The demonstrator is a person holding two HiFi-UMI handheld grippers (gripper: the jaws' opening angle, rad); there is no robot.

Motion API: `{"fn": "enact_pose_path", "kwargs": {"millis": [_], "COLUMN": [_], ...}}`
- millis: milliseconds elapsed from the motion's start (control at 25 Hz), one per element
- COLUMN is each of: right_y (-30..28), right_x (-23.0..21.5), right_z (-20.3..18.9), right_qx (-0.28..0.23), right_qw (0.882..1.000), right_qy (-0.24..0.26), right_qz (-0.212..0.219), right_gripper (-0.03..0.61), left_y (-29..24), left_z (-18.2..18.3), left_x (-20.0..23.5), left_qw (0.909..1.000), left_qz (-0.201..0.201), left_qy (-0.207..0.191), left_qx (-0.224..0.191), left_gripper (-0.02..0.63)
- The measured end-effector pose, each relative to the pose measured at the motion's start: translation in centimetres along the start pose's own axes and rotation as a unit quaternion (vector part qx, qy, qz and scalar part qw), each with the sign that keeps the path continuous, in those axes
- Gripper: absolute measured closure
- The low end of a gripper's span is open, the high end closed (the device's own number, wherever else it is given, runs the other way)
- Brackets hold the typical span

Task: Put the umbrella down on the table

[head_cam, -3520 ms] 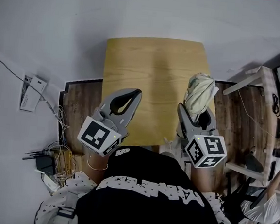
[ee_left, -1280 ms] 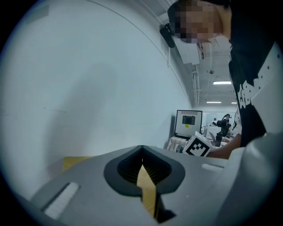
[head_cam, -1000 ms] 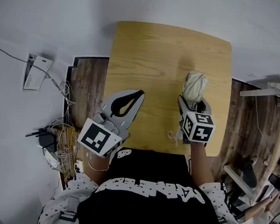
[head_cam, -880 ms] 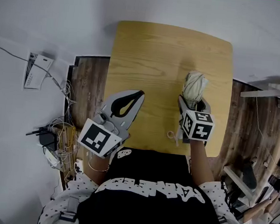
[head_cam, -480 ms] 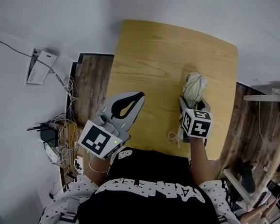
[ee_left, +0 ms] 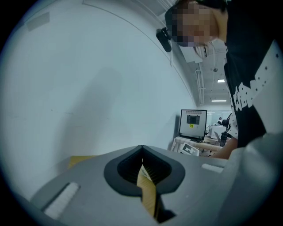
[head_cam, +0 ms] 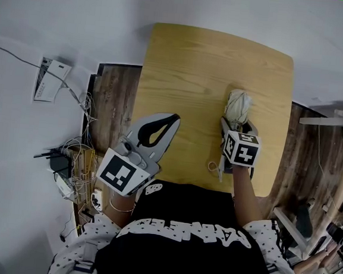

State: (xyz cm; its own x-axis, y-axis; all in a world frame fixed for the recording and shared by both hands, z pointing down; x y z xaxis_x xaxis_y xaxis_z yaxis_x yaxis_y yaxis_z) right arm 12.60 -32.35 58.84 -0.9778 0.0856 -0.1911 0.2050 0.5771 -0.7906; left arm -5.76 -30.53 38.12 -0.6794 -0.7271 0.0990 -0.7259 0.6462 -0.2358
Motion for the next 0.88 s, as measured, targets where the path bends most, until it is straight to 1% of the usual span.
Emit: {"fn": "enact_pose_path", "kwargs": {"millis": [160, 320, 440, 520, 640, 760, 880], "right_y": [-0.1, -0.1, 0.3, 0.8, 1.5, 2.7, 4.1], "right_x": [-0.2, -0.1, -0.2, -0.2, -0.1, -0.4, -0.9], "right_z": [-0.1, 0.0, 0.1, 0.3, 0.6, 0.9, 1.5], "right_qx": [-0.001, -0.004, -0.011, -0.02, -0.034, -0.052, -0.077], "right_qw": [1.0, 1.0, 1.0, 1.0, 0.999, 0.998, 0.996], "right_qy": [0.003, 0.005, -0.001, -0.009, -0.02, -0.025, -0.027], "right_qz": [-0.003, -0.01, -0.013, -0.009, -0.006, -0.016, -0.031], "right_gripper": [0.261, 0.256, 0.255, 0.255, 0.256, 0.262, 0.292], "left_y": [0.2, 0.3, 0.1, 0.1, 0.1, 0.1, -0.1], "left_z": [0.0, 0.2, 0.2, 0.1, 0.3, 0.7, 1.0], "left_x": [0.1, 0.2, -0.5, -0.7, -0.8, -1.3, -1.7], "left_qw": [1.0, 0.9997, 0.9999, 0.9999, 0.9997, 0.9992, 0.9987], "left_qz": [0.006, 0.003, -0.009, -0.014, -0.02, -0.03, -0.037], "left_qy": [0.0, -0.006, -0.005, -0.004, -0.008, -0.011, -0.015], "left_qx": [-0.002, -0.025, -0.012, -0.006, -0.014, -0.023, -0.032], "left_gripper": [0.612, 0.612, 0.612, 0.612, 0.612, 0.612, 0.612]}}
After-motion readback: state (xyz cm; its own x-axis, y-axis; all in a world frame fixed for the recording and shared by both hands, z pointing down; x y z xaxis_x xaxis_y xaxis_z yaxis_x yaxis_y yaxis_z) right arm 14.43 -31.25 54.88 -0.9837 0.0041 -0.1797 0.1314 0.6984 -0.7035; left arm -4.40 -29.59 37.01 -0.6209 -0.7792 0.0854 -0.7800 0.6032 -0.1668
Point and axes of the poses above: the fingertips, and each gripper's own axes: y backward along the fingers, x to its left, z out of its top, the point moved 1 cm from there along y, backward along the fingers, and after that the axes turned 3 degrees about -y, right-handed, at the moved point
